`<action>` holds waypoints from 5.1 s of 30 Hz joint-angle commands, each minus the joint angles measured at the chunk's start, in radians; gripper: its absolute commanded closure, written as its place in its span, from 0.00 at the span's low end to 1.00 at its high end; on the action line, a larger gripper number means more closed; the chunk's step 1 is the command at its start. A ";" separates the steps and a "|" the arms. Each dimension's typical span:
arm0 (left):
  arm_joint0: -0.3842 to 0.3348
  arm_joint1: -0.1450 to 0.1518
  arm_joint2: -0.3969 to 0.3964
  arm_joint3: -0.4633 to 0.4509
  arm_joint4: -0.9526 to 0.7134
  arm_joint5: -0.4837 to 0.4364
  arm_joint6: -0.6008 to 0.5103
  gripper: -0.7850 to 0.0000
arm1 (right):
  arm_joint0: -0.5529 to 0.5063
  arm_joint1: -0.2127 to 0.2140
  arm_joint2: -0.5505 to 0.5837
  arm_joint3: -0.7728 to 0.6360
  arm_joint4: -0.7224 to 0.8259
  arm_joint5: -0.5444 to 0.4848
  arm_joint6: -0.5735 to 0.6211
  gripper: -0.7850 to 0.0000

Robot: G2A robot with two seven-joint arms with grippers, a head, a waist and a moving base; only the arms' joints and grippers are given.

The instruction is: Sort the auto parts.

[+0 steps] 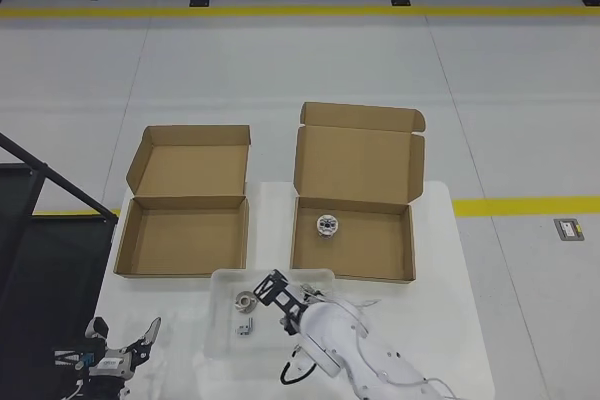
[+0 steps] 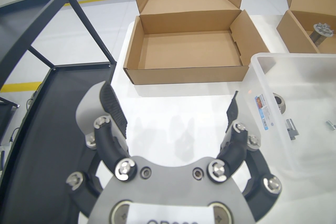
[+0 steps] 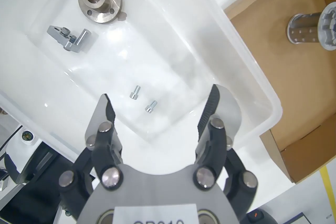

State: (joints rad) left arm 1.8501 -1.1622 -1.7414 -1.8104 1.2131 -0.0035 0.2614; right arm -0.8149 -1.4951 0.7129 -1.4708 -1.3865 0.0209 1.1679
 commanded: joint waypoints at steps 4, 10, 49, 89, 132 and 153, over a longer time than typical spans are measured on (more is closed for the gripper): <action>0.000 0.000 0.000 0.000 0.000 0.000 0.000 0.00 | 0.019 -0.018 -0.005 0.045 0.027 0.032 0.056 0.47; 0.000 0.000 0.000 0.000 0.000 0.000 0.000 0.00 | 0.030 -0.032 0.009 0.113 0.062 0.069 0.100 0.48; 0.000 0.000 0.000 0.000 0.000 0.000 0.000 0.00 | 0.146 -0.125 0.005 0.400 0.178 0.072 0.109 1.00; 0.000 0.000 0.000 0.000 0.000 0.000 0.000 0.00 | 0.355 -0.057 0.376 0.683 0.091 -0.160 -0.217 1.00; 0.000 0.000 0.000 0.000 0.000 0.000 0.000 0.00 | 0.079 0.022 0.512 0.129 0.134 -0.267 -0.158 0.69; 0.000 0.000 0.000 0.000 0.000 0.000 0.000 0.00 | -0.087 -0.017 0.041 -0.145 -0.033 -0.277 0.077 0.71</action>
State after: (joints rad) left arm 1.8501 -1.1622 -1.7414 -1.8104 1.2131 -0.0035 0.2614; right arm -0.9266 -1.5023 0.7838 -1.6579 -1.4185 -0.2800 1.2466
